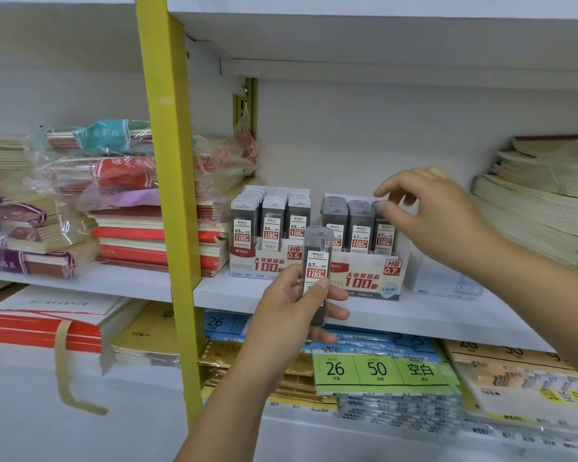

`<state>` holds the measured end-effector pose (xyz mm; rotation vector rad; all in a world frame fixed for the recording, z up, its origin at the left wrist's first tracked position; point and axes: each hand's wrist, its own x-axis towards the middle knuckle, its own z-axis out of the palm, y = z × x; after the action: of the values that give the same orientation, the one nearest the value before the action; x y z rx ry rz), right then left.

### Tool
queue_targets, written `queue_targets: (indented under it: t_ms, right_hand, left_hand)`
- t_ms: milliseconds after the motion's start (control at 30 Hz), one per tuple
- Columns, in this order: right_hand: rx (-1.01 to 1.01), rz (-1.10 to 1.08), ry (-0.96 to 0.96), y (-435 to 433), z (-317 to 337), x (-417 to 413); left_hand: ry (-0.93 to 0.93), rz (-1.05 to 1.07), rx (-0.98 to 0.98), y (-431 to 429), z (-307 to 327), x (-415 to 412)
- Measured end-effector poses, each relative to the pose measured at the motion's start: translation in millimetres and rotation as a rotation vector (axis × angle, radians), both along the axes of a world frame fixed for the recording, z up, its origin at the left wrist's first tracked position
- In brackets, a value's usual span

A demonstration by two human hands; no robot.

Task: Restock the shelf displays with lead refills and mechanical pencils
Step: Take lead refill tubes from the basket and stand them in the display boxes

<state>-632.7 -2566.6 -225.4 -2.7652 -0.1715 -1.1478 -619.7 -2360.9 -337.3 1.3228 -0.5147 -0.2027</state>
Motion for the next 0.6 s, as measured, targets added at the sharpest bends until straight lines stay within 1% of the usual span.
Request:
queue_targets:
  t_ms: [33,100,133,200,267,300,367,433,467,533,600]
  right_hand:
    - [0.119,0.111,0.053,10.7,-2.4,-9.1]
    - [0.333,0.303,0.225,31.0,-8.3,-23.6]
    - [0.403,0.356,0.297,37.5,-11.7,-27.3]
    - [0.480,0.402,0.362,43.6,-17.6,-30.7]
    - [0.581,0.433,0.361,42.9,-15.9,-32.7]
    - [0.648,0.442,0.338,39.5,-12.2,-33.8]
    - [0.725,0.425,0.221,26.6,0.5,-35.8]
    - [0.678,0.381,0.077,10.0,16.2,-36.1]
    - [0.608,0.344,0.017,2.0,23.2,-34.8]
    - [0.399,0.217,-0.052,-10.5,31.3,-29.3]
    - [0.248,0.118,-0.044,-16.9,32.1,-21.4]
  left_hand:
    - [-0.007,-0.006,-0.005,-0.6,1.1,-0.7]
    - [-0.017,-0.026,-0.020,-3.2,2.3,-3.0]
    - [-0.020,-0.038,-0.023,-5.1,2.9,-4.6]
    - [-0.022,-0.062,-0.014,-9.0,3.3,-8.0]
    - [-0.036,-0.036,0.006,-13.4,2.9,-9.8]
    - [-0.075,0.024,0.030,-15.6,2.1,-9.6]
    - [-0.263,0.252,0.139,-18.1,-2.4,-5.1]
    - [-0.525,0.487,0.316,-17.0,-5.5,-2.7]
    - [-0.637,0.547,0.391,-16.6,-6.2,-1.4]
    - [-0.777,0.556,0.515,-17.7,-9.0,2.9]
    - [-0.839,0.505,0.626,-20.0,-13.1,6.2]
